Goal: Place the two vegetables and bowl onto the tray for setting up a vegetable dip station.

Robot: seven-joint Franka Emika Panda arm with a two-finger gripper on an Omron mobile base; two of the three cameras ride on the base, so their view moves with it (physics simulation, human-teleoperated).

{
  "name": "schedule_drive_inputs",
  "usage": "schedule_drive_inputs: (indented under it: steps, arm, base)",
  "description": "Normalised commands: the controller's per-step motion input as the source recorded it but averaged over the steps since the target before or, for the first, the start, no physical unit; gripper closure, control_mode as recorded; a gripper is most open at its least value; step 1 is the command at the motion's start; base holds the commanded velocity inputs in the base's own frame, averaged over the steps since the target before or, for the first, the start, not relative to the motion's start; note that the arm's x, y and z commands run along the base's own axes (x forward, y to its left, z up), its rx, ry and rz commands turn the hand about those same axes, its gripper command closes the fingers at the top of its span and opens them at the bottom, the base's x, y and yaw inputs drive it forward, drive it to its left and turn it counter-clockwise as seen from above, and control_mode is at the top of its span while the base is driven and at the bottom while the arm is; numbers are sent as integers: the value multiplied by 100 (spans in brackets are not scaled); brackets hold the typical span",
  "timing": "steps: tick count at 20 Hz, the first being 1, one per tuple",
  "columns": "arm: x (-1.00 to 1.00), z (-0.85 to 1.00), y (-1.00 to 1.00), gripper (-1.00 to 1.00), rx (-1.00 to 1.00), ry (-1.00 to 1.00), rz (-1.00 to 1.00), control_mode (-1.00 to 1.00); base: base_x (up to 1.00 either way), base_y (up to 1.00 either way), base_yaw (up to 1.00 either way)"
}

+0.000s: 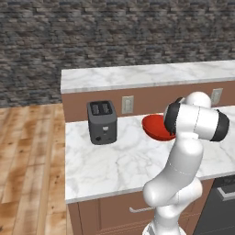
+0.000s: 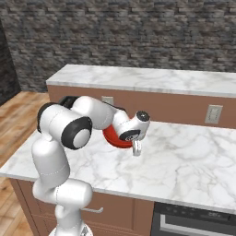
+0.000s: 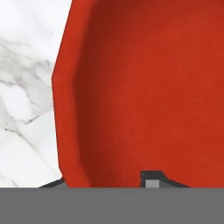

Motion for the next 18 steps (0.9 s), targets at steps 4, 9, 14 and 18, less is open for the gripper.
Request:
schedule_drive_inputs:
  steps: [4,9,14,18]
  arm:
    - [0,25,0,100,0,0,1,-100]
    - [-14,55,-6,100,0,-1,0,-100]
    - [-50,48,-5,100,0,-7,0,-100]
    - [-63,40,0,100,0,-12,0,-100]
  base:
    - [0,0,0]
    - [0,0,0]
    - [0,0,0]
    - [0,0,0]
